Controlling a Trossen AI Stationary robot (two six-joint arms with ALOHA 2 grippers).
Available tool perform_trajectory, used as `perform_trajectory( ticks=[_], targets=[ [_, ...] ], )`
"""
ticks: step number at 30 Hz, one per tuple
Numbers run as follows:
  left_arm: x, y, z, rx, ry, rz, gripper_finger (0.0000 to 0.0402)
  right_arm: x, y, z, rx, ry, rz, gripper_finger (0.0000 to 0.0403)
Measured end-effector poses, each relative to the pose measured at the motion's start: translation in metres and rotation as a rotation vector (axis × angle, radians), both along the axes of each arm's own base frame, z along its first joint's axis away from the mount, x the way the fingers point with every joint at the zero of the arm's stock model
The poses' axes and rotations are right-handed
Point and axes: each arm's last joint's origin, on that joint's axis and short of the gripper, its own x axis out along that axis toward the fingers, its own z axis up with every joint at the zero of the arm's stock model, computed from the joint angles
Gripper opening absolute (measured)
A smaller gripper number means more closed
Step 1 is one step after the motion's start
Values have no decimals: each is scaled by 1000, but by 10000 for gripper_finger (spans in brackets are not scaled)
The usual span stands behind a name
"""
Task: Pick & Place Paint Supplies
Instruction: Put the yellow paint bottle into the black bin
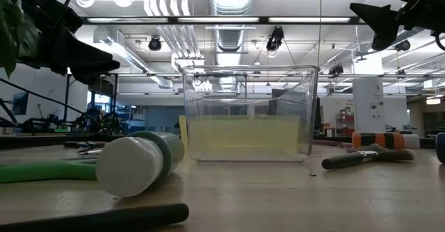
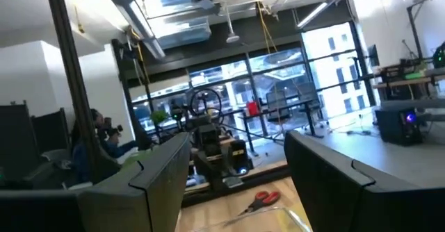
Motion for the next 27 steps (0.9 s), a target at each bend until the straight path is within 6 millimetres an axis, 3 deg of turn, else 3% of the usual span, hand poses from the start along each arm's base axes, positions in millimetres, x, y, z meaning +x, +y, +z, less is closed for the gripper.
perform_trajectory(
  ticks=[27],
  targets=[
    [-1,1,-4,32,45,37,165,2,3,-4,-111,52,57,234]
  ],
)
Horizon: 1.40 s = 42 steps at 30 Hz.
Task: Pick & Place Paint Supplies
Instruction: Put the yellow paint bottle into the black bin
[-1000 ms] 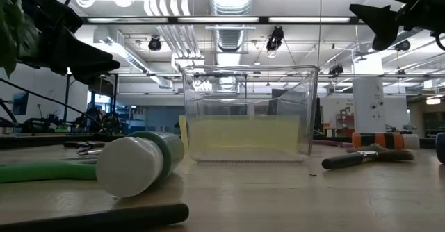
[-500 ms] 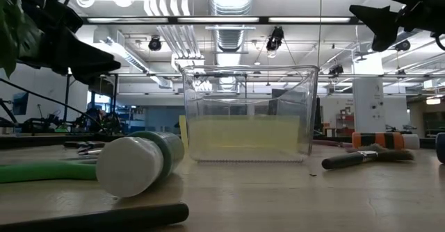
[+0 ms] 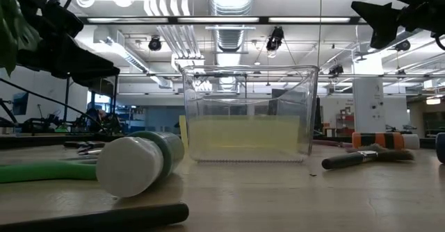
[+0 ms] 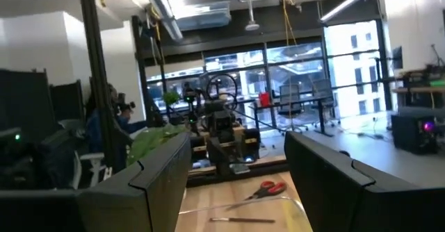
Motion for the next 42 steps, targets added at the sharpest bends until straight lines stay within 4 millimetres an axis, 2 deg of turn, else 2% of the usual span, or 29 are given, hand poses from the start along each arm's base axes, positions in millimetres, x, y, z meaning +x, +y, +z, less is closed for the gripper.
perform_trajectory(
  ticks=[12,29,34,42],
  targets=[
    [0,0,0,-3,0,0,165,2,1,-8,-93,87,-16,234],
    [0,0,1,-10,-11,1,165,3,2,-12,-40,118,57,234],
    [0,0,2,-126,-38,20,165,3,3,-11,-8,114,85,234],
    [0,0,2,-132,-42,22,165,3,3,-11,11,114,89,234]
  ],
)
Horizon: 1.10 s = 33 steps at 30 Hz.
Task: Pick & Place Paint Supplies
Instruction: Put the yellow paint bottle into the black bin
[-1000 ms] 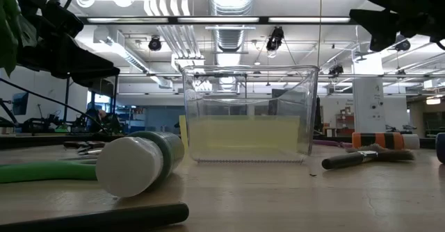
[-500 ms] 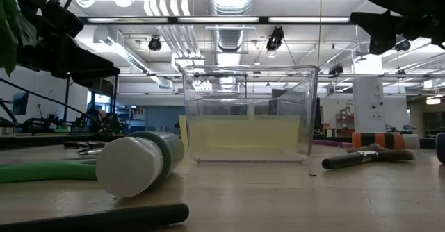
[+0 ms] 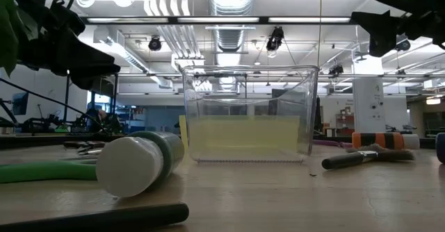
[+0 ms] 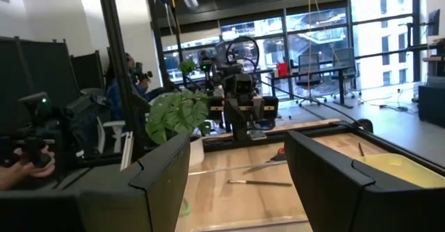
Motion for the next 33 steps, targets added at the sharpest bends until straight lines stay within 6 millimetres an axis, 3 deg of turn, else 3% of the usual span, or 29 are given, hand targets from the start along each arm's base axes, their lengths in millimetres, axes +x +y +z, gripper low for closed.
perform_trajectory(
  ticks=[33],
  targets=[
    [0,0,-3,-1,32,-11,165,2,-1,-14,-37,147,-38,234]
  ],
)
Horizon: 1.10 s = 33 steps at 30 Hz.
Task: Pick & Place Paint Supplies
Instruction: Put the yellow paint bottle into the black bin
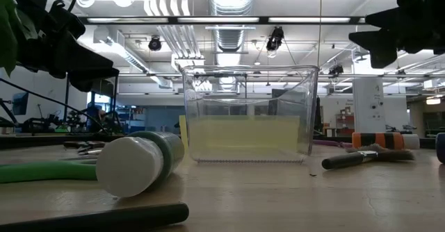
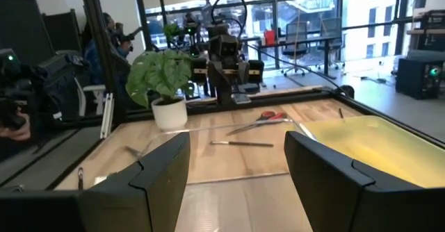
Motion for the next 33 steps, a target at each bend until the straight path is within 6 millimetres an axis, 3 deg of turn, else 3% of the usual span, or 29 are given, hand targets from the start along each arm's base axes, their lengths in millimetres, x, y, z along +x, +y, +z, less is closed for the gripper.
perform_trajectory(
  ticks=[9,16,20,25,29,33],
  targets=[
    [0,0,0,0,0,0,165,0,0,-5,90,52,7,234],
    [1,0,4,73,-38,-11,165,-1,3,7,168,-49,130,234],
    [1,0,25,193,-241,-11,165,-5,3,43,156,-105,163,234],
    [-6,-1,56,327,-563,2,165,0,4,98,57,36,144,234],
    [-13,-2,70,414,-714,-16,165,22,10,137,-19,211,137,234],
    [-15,-3,88,461,-740,-4,165,53,17,161,-50,526,94,234]
  ],
)
